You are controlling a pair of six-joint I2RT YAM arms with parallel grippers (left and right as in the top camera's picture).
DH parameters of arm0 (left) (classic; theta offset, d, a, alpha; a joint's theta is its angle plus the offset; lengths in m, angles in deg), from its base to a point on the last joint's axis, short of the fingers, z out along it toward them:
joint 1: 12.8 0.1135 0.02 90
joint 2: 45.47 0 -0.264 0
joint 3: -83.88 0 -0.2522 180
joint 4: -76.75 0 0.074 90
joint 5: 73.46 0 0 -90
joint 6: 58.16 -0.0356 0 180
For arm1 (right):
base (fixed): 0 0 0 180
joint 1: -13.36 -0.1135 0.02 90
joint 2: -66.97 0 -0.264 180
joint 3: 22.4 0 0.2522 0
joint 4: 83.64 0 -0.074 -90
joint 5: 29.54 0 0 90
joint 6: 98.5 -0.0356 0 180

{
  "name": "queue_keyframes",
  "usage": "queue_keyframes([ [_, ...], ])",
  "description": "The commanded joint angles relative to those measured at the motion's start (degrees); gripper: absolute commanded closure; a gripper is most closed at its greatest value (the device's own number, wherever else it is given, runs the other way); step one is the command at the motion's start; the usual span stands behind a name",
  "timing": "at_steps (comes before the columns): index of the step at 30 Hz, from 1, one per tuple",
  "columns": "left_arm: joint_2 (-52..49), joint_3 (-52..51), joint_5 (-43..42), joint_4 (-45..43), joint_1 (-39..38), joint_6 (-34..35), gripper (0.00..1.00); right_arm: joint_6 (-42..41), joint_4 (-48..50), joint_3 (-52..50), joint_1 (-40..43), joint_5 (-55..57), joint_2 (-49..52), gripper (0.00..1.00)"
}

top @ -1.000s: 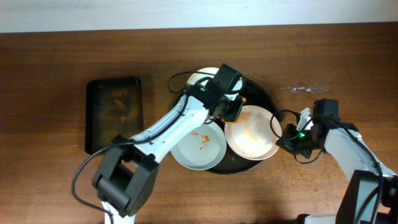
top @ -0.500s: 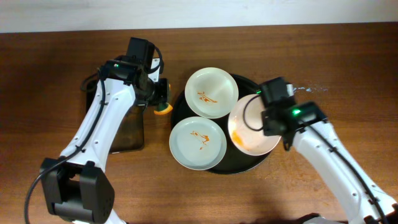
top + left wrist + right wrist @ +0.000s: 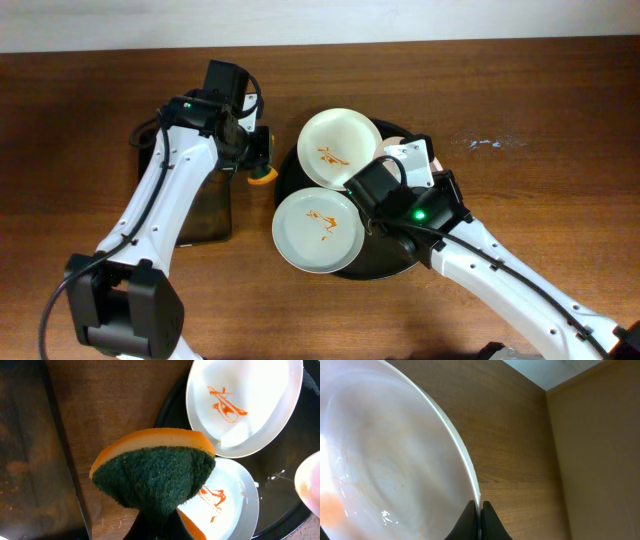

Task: Clean dirty plates on tray and stack at the side
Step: 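Lift the pink-rimmed plate with the right gripper and set it right of tray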

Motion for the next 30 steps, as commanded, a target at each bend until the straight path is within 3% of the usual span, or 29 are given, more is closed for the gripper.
queue_keyframes([
  [1, 1.62, 0.57, -0.2, 0.13, 0.37, -0.92, 1.0, -3.23, 0.17, 1.29, -0.33, 1.16, -0.76, 0.96],
  [4, 1.62, 0.57, -0.2, 0.22, 0.37, -0.92, 1.0, -4.37, 0.02, 1.66, 5.81, -11.69, -0.79, 0.96],
  [10, 1.62, 0.57, -0.2, 0.2, 0.37, -0.92, 1.0, -7.67, -1.25, 4.59, 36.81, -29.83, -1.07, 0.96],
  [14, 1.62, 0.57, -0.2, 0.24, 0.37, -0.92, 1.0, -8.41, 0.04, 4.55, 55.67, -47.89, 3.82, 0.96],
  [19, 1.62, 0.57, -0.22, 0.28, 0.37, -0.9, 1.0, -8.41, 8.17, 4.55, 63.28, -50.07, 11.65, 0.95],
  [22, 1.62, 0.57, -0.22, 0.37, 0.37, -0.9, 1.0, -8.39, 12.37, 4.59, 63.32, -50.56, 12.0, 0.59],
  [24, 1.62, 0.57, -0.2, 0.37, 0.37, -0.9, 1.0, -4.5, 11.78, 4.59, 63.23, -58.8, 11.87, 0.44],
  [28, 1.62, 0.57, -0.2, 0.37, 0.37, -0.9, 1.0, 6.27, 0.61, 4.59, 61.02, -85.44, 10.78, 0.41],
  [30, 1.62, 0.57, -0.2, 0.37, 0.37, -0.92, 1.0, 10.4, -10.34, 4.44, 55.36, -86.03, 10.82, 0.4],
])
